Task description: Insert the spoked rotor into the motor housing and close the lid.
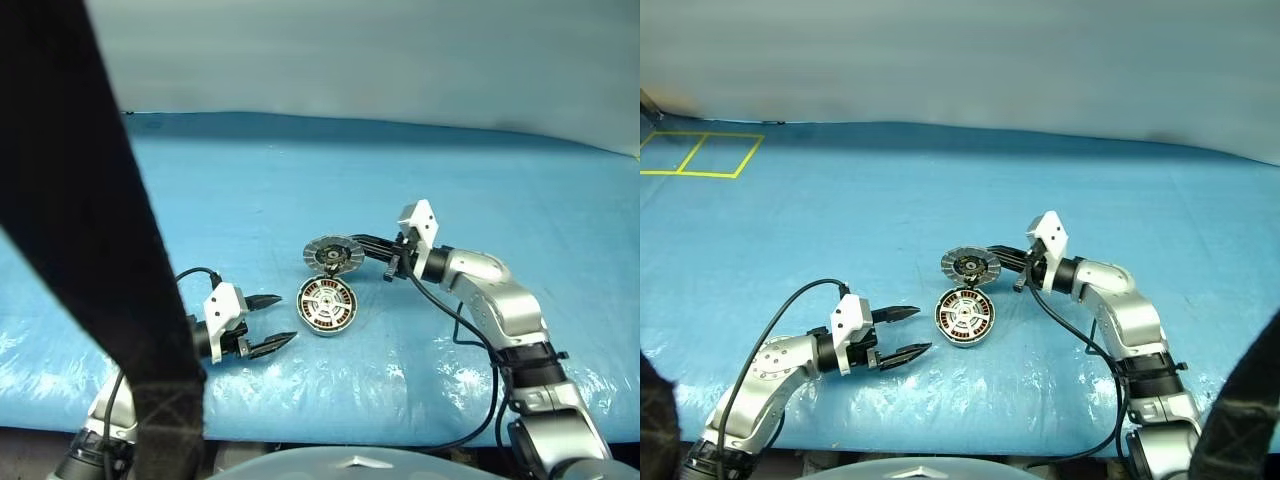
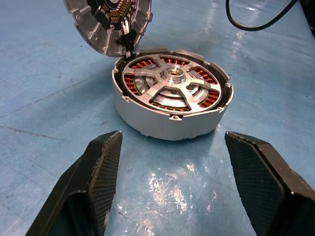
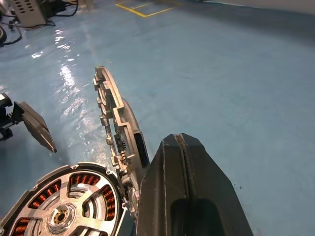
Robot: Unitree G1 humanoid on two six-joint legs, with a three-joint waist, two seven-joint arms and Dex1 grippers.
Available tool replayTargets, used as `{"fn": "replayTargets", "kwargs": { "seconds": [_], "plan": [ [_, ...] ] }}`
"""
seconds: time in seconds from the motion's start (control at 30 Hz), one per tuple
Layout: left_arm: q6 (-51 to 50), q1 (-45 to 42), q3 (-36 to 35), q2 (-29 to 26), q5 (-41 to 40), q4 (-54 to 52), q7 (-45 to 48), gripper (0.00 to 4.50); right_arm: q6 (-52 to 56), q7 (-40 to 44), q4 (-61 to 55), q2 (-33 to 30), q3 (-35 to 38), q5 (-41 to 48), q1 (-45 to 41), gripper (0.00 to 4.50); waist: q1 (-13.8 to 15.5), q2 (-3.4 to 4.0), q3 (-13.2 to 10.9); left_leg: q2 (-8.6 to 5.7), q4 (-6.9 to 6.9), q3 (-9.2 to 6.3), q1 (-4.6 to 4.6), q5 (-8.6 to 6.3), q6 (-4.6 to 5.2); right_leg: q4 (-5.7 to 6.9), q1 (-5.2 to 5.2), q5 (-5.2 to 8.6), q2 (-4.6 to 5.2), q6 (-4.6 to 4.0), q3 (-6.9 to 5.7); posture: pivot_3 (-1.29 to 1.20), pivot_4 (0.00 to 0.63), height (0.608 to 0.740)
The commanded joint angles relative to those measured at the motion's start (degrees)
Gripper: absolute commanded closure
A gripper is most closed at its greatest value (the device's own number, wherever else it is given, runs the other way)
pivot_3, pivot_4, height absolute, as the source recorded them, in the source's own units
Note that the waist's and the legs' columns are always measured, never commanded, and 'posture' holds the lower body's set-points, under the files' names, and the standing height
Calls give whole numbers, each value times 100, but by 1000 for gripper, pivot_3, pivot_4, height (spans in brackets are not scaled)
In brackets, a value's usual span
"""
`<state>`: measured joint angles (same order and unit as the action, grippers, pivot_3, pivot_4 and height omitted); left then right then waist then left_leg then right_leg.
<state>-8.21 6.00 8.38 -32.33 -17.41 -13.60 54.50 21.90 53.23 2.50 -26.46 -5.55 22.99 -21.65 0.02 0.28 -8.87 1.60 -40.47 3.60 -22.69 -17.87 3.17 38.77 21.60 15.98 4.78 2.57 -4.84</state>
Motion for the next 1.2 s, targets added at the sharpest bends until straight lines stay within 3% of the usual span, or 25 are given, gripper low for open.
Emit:
{"fn": "replayTargets", "kwargs": {
  "seconds": [0.03, 0.37, 0.7, 0.97, 1.2],
  "plan": [
    [47, 56, -101, -160, -7, -218, 53, 935, -88, 339, 448, -51, -280, -272, -338, 4500, -22, 0, 0, 0, 1, 1, 0, 0, 0, 0, 0, 0, 0, 0, 0, 0, 150, 740],
    [-115, 239, -331, -362, -111, -444, -86, 935, 62, 1163, -301, -511, -747, -357, -84, 4500, -34, 3, -2, -1, 27, 3, -3, 0, -1, -25, 4, 0, 6, 0, -6, 0, 150, 740],
    [-276, 18, -240, -331, -78, -432, -173, 935, 115, 1072, -828, -617, -570, -305, 83, 4500, -58, 3, -2, -1, 28, 3, -2, 2, -5, -25, 3, 0, 5, 1, -8, 0, 150, 740],
    [-395, -46, -191, -351, -84, -487, -173, 935, -422, 344, -414, -343, -218, -615, 21, 4500, -58, 2, -2, -1, 28, 4, -1, 4, -8, -24, 3, 0, 0, 1, -8, 0, 150, 740],
    [-486, -48, -165, -332, -76, -565, -215, 935, -563, 253, -234, -239, -129, -583, -37, 4500, -58, 2, -2, -1, 28, 5, -1, 5, -9, -24, 3, 0, -8, 1, -7, 0, 150, 740]
  ]
}}
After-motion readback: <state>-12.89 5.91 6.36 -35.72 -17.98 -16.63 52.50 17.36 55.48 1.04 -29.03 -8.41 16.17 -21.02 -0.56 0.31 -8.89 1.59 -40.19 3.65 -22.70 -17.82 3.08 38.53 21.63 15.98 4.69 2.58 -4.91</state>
